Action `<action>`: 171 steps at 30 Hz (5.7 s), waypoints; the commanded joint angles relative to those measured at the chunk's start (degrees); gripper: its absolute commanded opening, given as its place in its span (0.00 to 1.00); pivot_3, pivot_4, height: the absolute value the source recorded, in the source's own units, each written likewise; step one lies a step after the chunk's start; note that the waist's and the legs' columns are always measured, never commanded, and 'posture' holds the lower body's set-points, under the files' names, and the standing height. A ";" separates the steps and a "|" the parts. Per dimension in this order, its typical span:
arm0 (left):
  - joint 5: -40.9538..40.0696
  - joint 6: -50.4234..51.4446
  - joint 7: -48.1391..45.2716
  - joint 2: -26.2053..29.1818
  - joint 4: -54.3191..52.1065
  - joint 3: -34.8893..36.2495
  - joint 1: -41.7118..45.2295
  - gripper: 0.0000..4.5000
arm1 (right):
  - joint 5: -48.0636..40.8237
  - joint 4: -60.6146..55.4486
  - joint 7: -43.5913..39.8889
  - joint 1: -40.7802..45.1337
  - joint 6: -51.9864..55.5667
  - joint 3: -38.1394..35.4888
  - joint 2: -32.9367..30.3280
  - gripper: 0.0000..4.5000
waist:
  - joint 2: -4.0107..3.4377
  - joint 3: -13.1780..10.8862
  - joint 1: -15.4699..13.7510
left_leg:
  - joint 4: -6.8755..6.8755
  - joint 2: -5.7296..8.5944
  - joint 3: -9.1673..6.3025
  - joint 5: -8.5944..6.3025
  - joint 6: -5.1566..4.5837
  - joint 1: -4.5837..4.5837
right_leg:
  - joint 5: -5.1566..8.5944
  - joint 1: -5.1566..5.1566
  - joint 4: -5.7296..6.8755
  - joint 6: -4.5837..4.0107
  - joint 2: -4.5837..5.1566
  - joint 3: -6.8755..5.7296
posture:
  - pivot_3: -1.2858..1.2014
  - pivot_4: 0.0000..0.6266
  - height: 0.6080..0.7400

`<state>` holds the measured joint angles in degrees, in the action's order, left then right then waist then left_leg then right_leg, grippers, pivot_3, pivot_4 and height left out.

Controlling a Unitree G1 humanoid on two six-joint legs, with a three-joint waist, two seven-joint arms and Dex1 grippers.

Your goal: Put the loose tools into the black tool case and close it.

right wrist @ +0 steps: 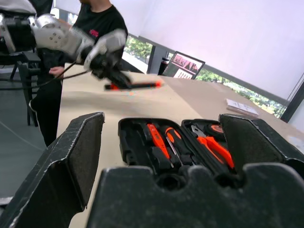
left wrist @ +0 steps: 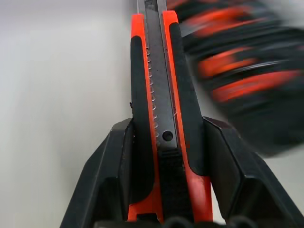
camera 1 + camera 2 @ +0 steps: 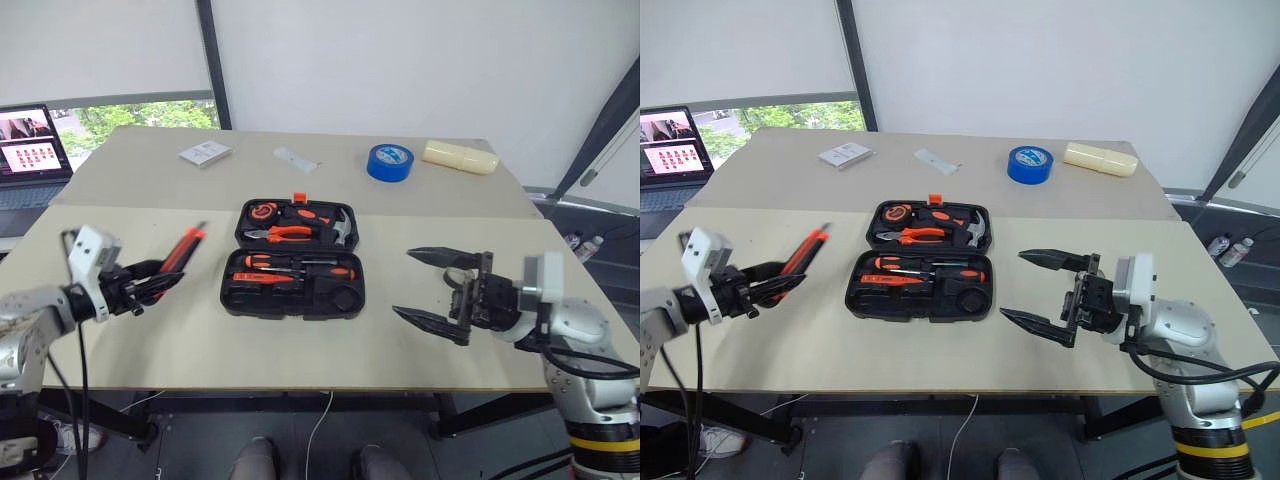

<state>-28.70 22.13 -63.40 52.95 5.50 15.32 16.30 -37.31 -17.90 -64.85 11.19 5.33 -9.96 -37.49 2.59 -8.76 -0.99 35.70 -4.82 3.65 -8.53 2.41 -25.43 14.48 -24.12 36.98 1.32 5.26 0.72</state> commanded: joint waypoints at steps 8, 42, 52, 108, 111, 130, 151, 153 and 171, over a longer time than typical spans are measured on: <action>25.28 -34.04 -15.58 -9.20 19.85 -27.59 26.27 0.39 | -0.17 -4.05 0.28 -4.86 1.72 -5.17 -5.74 1.00 | -0.03 -0.01 -0.52 | 0.26 -0.01 -0.07 0.34 -0.57 -0.17 | -0.17 0.04 0.02 0.72 -0.17 0.07 | 0.52 0.24 1.00; 13.65 -25.62 -22.52 -17.65 29.60 -19.14 30.27 0.75 | -0.17 -3.90 2.74 -10.62 0.97 -7.80 -5.02 1.00 | -0.03 -0.01 0.37 | 0.49 0.04 -0.20 0.35 -0.72 -0.29 | -0.21 0.07 0.08 1.02 -0.21 0.17 | 0.52 0.24 1.00; 22.83 -33.64 -14.64 -21.71 37.01 -23.30 27.05 0.00 | 0.05 -4.54 3.67 -11.39 1.41 -6.98 -3.47 1.00 | -0.04 -0.01 0.26 | 0.53 0.04 -0.20 0.35 -0.73 -0.19 | -0.23 0.18 0.08 1.03 -0.21 0.16 | 0.52 0.24 1.00; -8.53 -14.94 -7.96 -16.20 -14.25 -1.14 -13.44 0.98 | 10.34 8.53 15.45 -18.96 15.10 -16.55 -14.22 1.00 | -1.13 0.42 1.59 | 0.22 0.23 -0.12 -0.50 -0.42 1.05 | 0.74 0.98 -0.30 0.49 0.16 0.26 | 0.52 0.24 1.00; -7.91 -15.00 -6.09 -18.22 -15.74 -2.40 -12.77 0.98 | 11.18 11.26 12.15 -8.24 21.56 -8.82 -19.78 1.00 | -1.04 0.37 1.69 | 0.22 0.22 -0.17 -0.50 -0.43 1.05 | 0.72 1.00 -0.26 0.49 0.08 0.26 | 0.52 0.24 1.00; -4.29 -15.95 2.20 -20.65 -22.39 -5.66 -15.45 1.00 | 40.68 61.58 2.65 39.89 12.89 27.05 -8.69 0.62 | -0.91 0.19 1.26 | 0.20 0.34 -0.24 -0.54 -1.20 0.12 | 0.54 0.53 -0.24 0.74 -0.10 0.37 | 0.52 0.24 1.00; -2.82 -21.00 -0.89 -18.03 -19.92 -2.70 -22.71 1.00 | 21.69 19.24 -14.83 39.81 38.39 29.49 4.10 0.01 | -1.11 0.05 1.59 | 0.28 0.08 -0.22 -0.52 -1.14 0.20 | 0.51 0.31 0.11 0.56 -0.34 0.46 | 0.52 0.24 1.00; -2.65 -21.70 -1.67 -17.50 -19.54 -2.90 -22.77 1.00 | 23.71 20.22 -12.80 39.15 37.94 31.76 5.69 0.01 | -1.11 0.05 1.37 | 0.28 0.08 -0.20 -0.51 -1.11 0.17 | 0.48 0.23 0.12 0.50 -0.34 0.46 | 0.52 0.24 1.00; -4.84 -19.24 2.86 -18.91 -21.58 -2.04 -22.72 1.00 | 32.69 29.77 -9.20 42.23 35.64 39.32 7.45 0.39 | -1.10 0.05 0.91 | 0.40 0.04 -0.14 -0.47 -1.09 -0.06 | 0.39 0.03 0.18 0.49 -0.36 0.46 | 0.52 0.24 1.00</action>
<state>-31.76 1.96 -62.00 33.93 -13.83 11.41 -7.00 -3.90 13.10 -72.64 52.82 40.15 29.46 -30.31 1.49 -8.70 -0.08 36.10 -4.77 3.51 -8.99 1.32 -25.49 14.87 -24.09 37.16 1.81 4.90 1.18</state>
